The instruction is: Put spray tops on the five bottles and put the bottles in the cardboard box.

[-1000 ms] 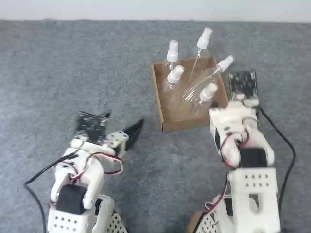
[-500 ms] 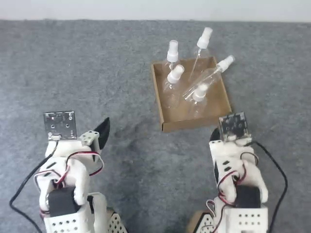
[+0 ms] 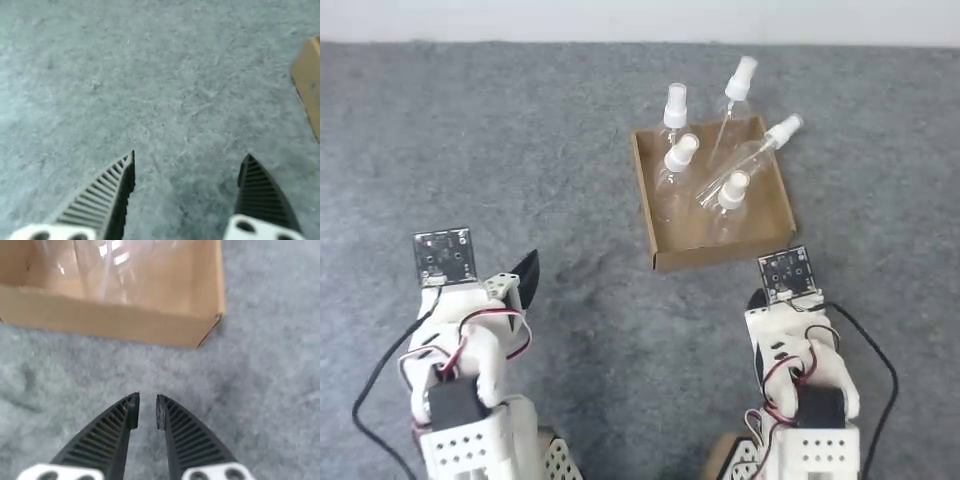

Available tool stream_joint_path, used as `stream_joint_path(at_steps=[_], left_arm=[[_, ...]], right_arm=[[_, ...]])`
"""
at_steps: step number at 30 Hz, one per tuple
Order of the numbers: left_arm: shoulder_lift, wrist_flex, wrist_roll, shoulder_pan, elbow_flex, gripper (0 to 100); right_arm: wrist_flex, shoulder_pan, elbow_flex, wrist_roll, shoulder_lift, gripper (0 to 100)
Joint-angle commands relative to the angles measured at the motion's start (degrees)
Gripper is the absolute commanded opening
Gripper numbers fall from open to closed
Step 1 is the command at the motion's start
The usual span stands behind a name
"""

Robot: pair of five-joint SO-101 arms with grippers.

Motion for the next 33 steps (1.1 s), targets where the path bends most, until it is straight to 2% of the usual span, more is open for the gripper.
stream_joint_path(at_steps=[1,10,16,20,24,33], left_arm=[[-0.5,-5.4,-0.4,-0.3,2.4,31],[-0.5,-8.1,-0.6,0.1,6.8,30],[-0.5,-8.6,-0.6,0.1,8.7,12],[0.0,-16.6,-0.5,0.1,13.1,1],[-0.4,-17.0,-0.5,-0.2,12.8,3],[0.0,-17.0,-0.4,-0.2,12.8,3]], right_arm=[[-0.1,0.6,0.9,0.5,-0.7,2.0],[0.3,0.5,1.7,0.5,-0.7,2.0],[0.4,0.5,1.8,0.5,-0.7,2.0],[3.8,0.5,1.8,0.8,-0.7,2.0],[15.0,0.4,1.8,0.8,-0.7,2.0],[14.3,0.3,1.8,0.8,-0.7,2.2]])
